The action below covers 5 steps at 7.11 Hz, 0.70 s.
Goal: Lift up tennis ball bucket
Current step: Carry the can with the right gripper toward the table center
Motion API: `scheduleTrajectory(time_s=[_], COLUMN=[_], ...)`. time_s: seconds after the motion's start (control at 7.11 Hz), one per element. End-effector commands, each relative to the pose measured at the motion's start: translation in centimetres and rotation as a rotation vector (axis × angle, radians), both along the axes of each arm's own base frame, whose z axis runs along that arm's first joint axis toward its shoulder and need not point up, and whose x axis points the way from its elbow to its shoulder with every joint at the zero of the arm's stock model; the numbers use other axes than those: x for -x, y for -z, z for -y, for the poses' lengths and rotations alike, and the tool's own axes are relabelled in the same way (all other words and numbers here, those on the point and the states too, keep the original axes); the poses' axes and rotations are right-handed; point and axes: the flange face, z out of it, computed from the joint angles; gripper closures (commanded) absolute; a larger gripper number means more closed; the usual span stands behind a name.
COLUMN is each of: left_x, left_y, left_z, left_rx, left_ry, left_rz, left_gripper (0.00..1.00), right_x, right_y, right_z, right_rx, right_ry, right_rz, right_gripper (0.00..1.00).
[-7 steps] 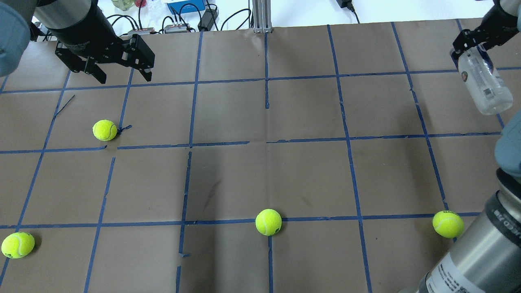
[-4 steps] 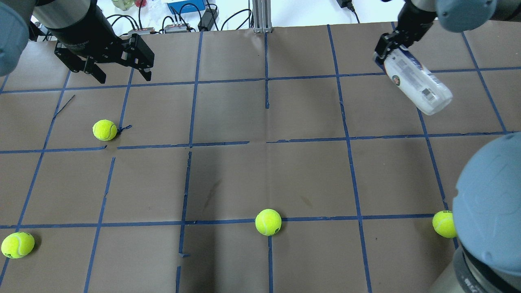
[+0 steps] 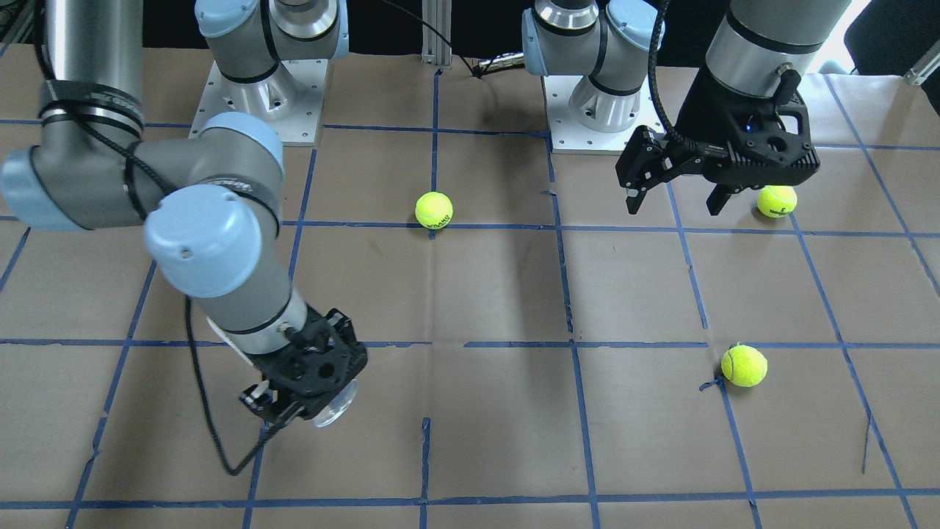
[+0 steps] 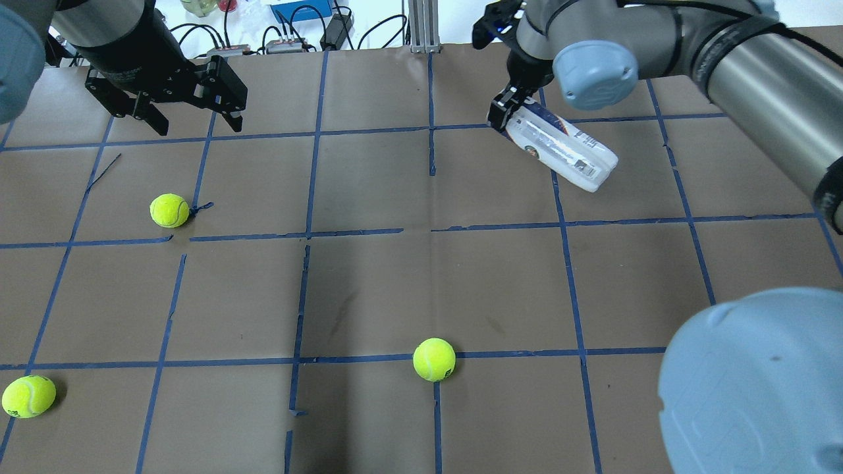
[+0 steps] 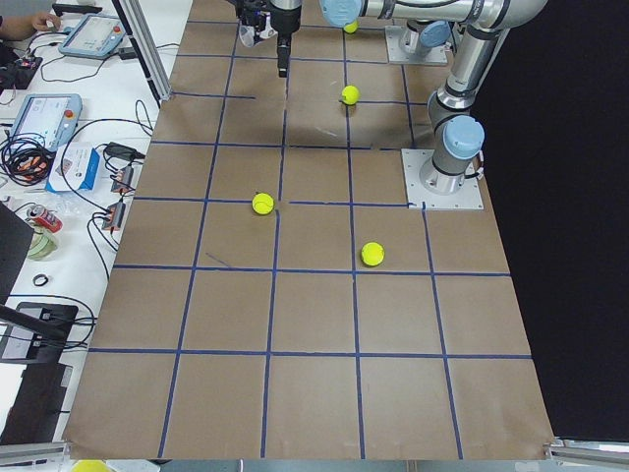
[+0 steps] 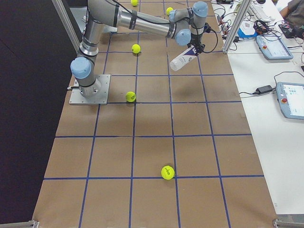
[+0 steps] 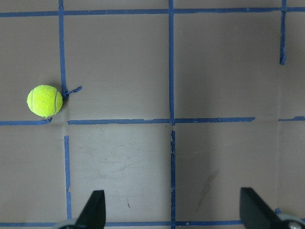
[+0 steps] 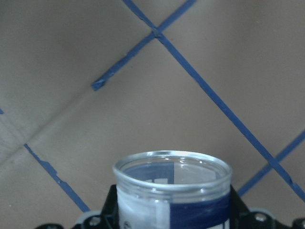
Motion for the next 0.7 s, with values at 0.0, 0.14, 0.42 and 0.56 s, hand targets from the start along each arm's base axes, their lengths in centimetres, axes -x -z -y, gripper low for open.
scheduleTrajectory(time_s=[0.0, 0.14, 0.42, 0.56], left_x=[0.0, 0.1, 0.1, 0.1], left_y=[0.1, 0.1, 0.0, 0.1], left_z=[0.0, -0.1, 0.0, -0.1], left_rx=[-0.004, -0.005, -0.004, -0.005], left_ry=[0.001, 0.001, 0.000, 0.000], left_rz=[-0.002, -0.004, -0.004, -0.001], left_gripper=[0.00, 0.00, 0.00, 0.00], right_x=[-6.2, -11.2, -17.8, -20.8], right_y=[2.3, 3.7, 9.9, 11.9], right_z=[-1.9, -4.6, -7.6, -9.0], right_rx=[0.057, 0.057, 0.142, 0.169], right_ry=[-0.259, -0.395, -0.570, -0.678], right_rz=[-0.006, -0.023, -0.071, -0.022], right_gripper=[0.72, 0.72, 0.72, 0.69])
